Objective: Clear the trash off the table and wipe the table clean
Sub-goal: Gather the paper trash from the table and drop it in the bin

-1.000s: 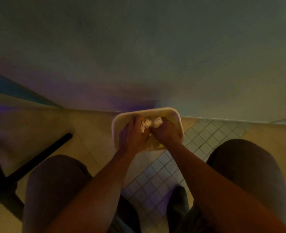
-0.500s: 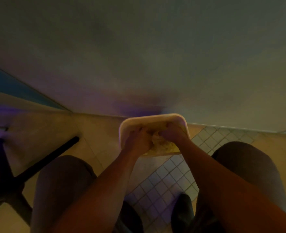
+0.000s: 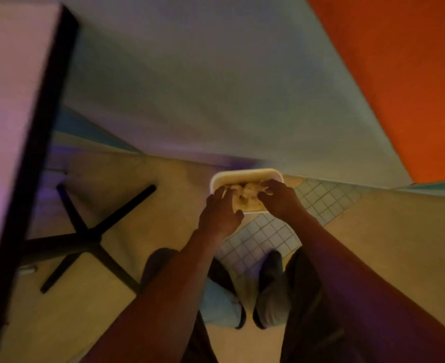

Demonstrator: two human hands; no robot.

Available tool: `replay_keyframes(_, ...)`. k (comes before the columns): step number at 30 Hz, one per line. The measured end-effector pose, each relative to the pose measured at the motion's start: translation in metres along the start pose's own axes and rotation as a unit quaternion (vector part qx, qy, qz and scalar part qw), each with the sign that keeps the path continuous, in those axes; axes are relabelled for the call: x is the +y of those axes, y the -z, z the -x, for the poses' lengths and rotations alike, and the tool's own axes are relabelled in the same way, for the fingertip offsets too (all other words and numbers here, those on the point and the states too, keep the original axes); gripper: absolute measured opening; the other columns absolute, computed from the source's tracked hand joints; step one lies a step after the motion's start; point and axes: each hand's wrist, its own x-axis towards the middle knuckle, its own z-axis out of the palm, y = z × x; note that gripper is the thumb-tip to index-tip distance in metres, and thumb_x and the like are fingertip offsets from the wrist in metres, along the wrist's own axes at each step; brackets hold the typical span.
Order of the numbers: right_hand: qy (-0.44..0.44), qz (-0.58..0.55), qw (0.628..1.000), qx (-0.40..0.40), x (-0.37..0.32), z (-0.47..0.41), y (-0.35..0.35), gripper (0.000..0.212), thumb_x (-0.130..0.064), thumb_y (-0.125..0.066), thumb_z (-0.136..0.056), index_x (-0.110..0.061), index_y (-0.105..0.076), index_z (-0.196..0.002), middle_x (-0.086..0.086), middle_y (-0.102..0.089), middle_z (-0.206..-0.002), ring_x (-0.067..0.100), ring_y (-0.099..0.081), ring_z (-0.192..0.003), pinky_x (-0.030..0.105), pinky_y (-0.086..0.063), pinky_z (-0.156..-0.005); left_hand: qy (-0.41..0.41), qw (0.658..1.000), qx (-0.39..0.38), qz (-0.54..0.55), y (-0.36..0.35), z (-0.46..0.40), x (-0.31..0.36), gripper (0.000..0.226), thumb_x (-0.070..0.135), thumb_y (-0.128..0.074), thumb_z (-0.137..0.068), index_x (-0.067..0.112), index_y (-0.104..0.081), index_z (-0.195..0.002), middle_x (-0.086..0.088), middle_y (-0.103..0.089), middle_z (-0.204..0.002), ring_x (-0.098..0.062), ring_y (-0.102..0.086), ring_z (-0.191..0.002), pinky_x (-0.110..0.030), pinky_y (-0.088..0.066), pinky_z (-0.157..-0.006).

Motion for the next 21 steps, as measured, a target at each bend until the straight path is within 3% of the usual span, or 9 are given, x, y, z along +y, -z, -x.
replay_keyframes(6, 0.019, -0.016, 1.0, -0.008, -0.068, 0.119, 0.055, 0.038, -0.031, -0.059, -0.095, -0.026, -0.057, -0.133, 0.001, -0.063, -0.13, 0.022, -0.059, -0.116, 0.022, -0.038, -0.085, 0.009, 0.996, 0.048, 0.071, 0.088, 0.106, 0.037, 0.059, 0.037, -0.059, -0.091, 0.034, -0.038, -0.146, 0.004, -0.026, -0.158, -0.023, -0.032, -0.14, -0.041, -0.045, -0.104)
replay_keyframes(10, 0.047, -0.022, 0.998, -0.02, -0.119, 0.191, 0.088, 0.038, -0.031, -0.061, -0.094, -0.026, -0.058, -0.132, 0.002, -0.064, -0.128, 0.021, -0.061, -0.11, 0.026, -0.042, -0.083, 0.027, 0.992, 0.076, 0.092, 0.146, 0.174, 0.058, 0.061, 0.036, -0.06, -0.091, 0.03, -0.038, -0.147, 0.003, -0.025, -0.158, -0.026, -0.036, -0.137, -0.038, -0.044, -0.101)
replay_keyframes(16, 0.106, -0.038, 0.993, -0.043, -0.173, 0.253, 0.117, 0.035, -0.021, -0.064, -0.093, -0.02, -0.06, -0.127, 0.005, -0.063, -0.122, 0.019, -0.061, -0.11, 0.026, -0.045, -0.088, 0.054, 0.984, 0.124, 0.121, 0.194, 0.239, 0.071, 0.06, 0.035, -0.064, -0.089, 0.027, -0.042, -0.145, -0.002, -0.031, -0.154, -0.032, -0.041, -0.133, -0.042, -0.045, -0.104)
replay_keyframes(21, 0.175, -0.005, 0.983, -0.061, -0.216, 0.283, 0.133, 0.039, -0.022, -0.067, -0.091, -0.02, -0.06, -0.129, 0.005, -0.067, -0.12, 0.015, -0.061, -0.104, 0.02, -0.038, -0.081, 0.1, 0.967, 0.185, 0.141, 0.223, 0.288, 0.073, 0.061, 0.037, -0.065, -0.089, 0.025, -0.045, -0.145, -0.005, -0.035, -0.153, -0.032, -0.042, -0.135, -0.042, -0.038, -0.11)
